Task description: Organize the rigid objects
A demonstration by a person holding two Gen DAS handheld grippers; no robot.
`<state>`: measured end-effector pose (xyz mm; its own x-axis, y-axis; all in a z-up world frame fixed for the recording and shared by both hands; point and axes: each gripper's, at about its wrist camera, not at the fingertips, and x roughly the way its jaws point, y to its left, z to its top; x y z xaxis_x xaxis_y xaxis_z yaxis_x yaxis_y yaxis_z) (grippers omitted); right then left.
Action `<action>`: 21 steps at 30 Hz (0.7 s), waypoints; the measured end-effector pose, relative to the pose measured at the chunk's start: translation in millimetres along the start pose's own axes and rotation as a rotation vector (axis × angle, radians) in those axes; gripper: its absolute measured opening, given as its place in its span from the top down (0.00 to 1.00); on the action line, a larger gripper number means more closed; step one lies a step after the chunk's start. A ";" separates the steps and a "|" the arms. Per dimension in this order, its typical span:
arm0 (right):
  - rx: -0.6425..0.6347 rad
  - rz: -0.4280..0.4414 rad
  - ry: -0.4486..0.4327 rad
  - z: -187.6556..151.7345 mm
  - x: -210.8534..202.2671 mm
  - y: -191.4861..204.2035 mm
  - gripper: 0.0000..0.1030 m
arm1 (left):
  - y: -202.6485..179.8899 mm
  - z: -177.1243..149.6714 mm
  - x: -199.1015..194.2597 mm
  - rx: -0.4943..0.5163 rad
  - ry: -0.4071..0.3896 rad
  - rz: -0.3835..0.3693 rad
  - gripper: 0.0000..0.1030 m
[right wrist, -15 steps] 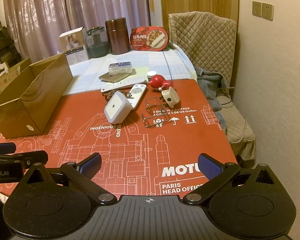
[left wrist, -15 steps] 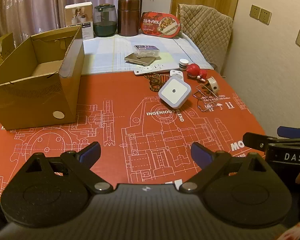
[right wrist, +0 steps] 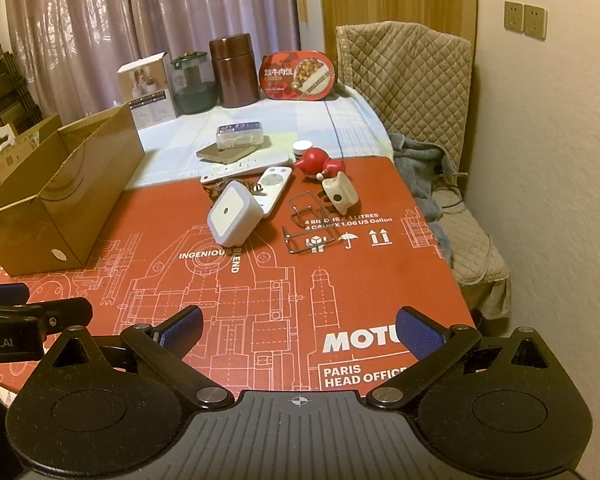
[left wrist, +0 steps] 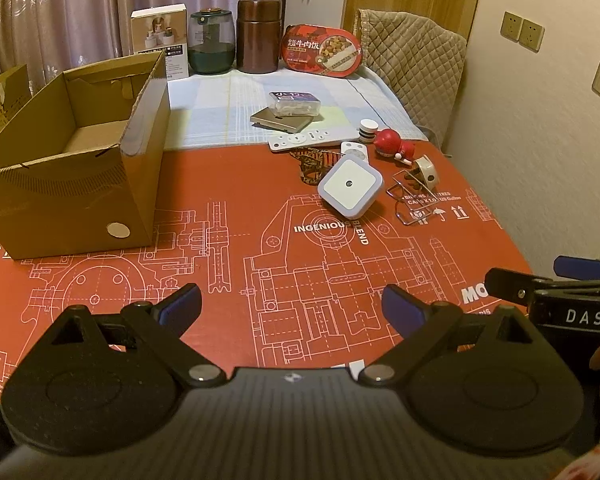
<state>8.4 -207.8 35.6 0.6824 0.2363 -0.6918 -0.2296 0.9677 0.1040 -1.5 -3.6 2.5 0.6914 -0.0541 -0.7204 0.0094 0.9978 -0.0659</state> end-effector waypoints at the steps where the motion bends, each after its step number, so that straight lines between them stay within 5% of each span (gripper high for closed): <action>1: 0.000 0.000 -0.001 -0.3 -0.9 -0.2 0.03 | -0.1 -0.2 0.0 0.001 -0.001 0.000 0.08; 21: -0.001 0.000 0.001 -0.1 -0.7 -0.1 0.03 | 0.4 -0.8 -0.3 -0.002 -0.004 -0.003 0.08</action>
<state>7.9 -208.1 36.0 0.6816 0.2362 -0.6926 -0.2305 0.9676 0.1031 -2.3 -3.2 2.0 0.6943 -0.0569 -0.7175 0.0099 0.9975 -0.0696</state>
